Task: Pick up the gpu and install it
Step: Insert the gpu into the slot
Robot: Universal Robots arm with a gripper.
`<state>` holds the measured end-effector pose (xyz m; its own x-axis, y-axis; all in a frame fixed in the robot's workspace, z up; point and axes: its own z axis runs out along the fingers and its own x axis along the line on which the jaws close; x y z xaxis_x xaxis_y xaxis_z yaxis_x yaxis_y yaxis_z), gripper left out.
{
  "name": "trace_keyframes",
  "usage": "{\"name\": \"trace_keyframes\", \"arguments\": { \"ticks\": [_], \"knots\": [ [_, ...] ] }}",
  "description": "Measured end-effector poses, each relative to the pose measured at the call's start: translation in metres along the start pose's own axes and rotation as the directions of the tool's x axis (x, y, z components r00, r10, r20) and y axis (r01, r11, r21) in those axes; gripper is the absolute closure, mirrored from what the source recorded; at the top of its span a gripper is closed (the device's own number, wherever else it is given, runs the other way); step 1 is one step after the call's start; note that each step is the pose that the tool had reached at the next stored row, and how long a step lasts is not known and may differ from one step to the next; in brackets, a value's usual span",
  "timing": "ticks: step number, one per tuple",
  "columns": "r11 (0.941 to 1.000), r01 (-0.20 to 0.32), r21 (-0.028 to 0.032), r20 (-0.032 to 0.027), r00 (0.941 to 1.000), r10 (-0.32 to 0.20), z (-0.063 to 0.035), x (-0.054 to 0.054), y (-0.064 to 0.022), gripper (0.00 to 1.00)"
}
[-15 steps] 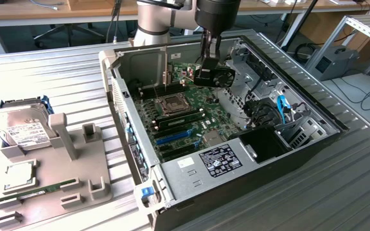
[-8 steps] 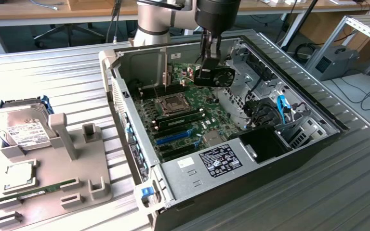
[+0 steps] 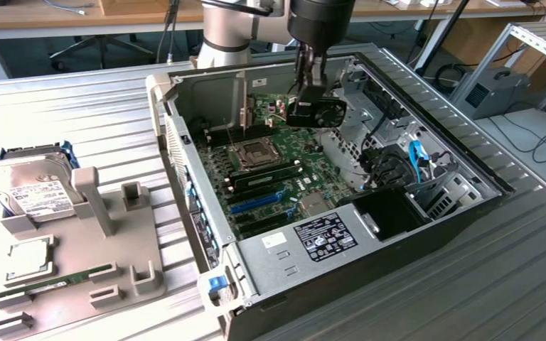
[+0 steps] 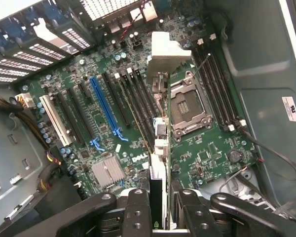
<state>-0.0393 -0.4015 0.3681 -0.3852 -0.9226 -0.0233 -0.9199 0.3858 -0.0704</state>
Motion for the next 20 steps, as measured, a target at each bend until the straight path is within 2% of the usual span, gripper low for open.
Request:
{"name": "trace_keyframes", "arguments": {
  "ticks": [11,20],
  "knots": [
    [0.9989,0.046,-0.0003,0.0015,0.9989,-0.046,0.0002,0.0,0.0,0.74],
    [0.9951,0.099,-0.0005,0.0029,0.9951,-0.099,0.0004,0.0,0.0,0.74]
  ]
}}
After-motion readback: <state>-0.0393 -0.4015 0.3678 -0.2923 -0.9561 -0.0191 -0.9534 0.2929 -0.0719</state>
